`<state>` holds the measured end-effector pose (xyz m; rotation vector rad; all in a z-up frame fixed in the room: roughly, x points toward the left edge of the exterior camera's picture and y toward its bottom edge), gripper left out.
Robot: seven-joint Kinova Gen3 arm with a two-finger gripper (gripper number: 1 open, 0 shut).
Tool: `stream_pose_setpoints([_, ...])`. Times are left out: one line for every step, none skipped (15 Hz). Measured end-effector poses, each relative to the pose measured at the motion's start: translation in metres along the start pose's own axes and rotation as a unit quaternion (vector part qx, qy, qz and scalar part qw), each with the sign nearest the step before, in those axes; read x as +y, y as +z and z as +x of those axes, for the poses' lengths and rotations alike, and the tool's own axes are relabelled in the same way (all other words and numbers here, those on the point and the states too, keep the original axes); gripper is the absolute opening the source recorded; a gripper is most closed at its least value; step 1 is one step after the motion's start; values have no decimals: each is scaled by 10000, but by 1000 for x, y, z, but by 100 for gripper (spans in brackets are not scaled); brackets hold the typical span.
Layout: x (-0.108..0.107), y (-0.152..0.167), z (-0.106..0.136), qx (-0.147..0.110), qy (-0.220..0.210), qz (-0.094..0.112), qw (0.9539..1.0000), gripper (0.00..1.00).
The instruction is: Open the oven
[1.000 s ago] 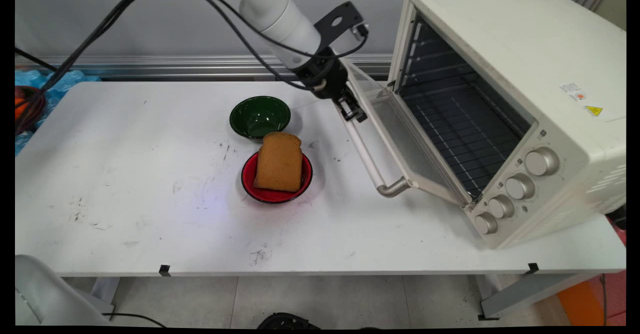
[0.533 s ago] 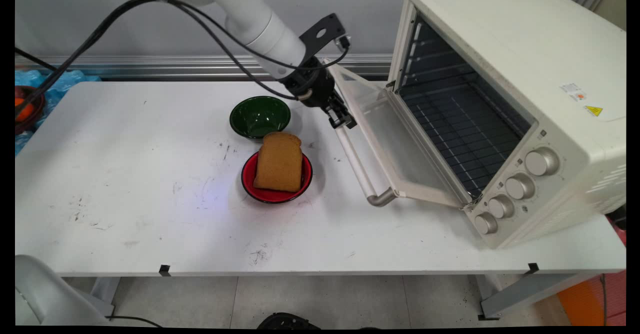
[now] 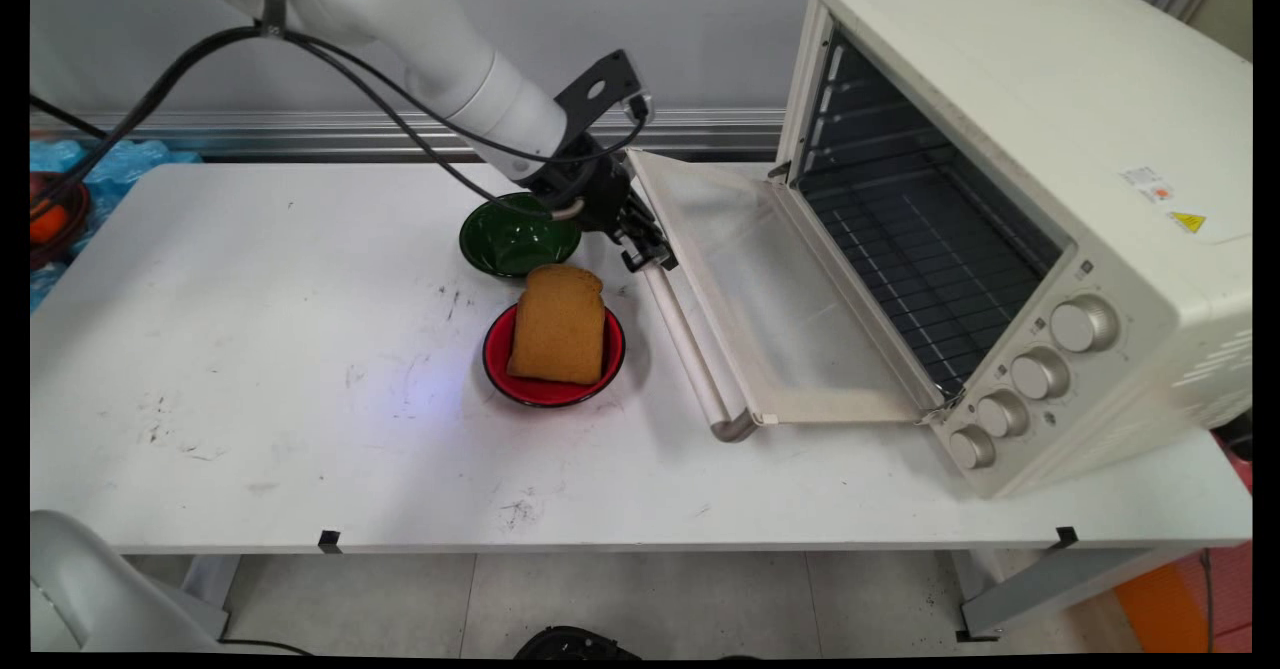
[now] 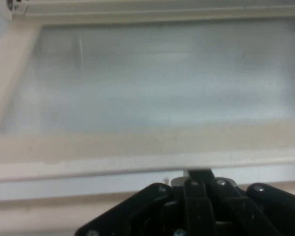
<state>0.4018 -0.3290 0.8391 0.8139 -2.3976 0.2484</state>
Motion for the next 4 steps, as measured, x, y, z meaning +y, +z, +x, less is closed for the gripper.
stream_pose_setpoints([0,-2,-4,14,5,-5,10000,0])
stream_pose_setpoints([0,-4,-7,25,9,-6,10000,0])
stream_pose_setpoints([0,-7,-10,36,23,-10,10000,0])
stream_pose_setpoints([0,-10,-13,48,39,-11,10000,0])
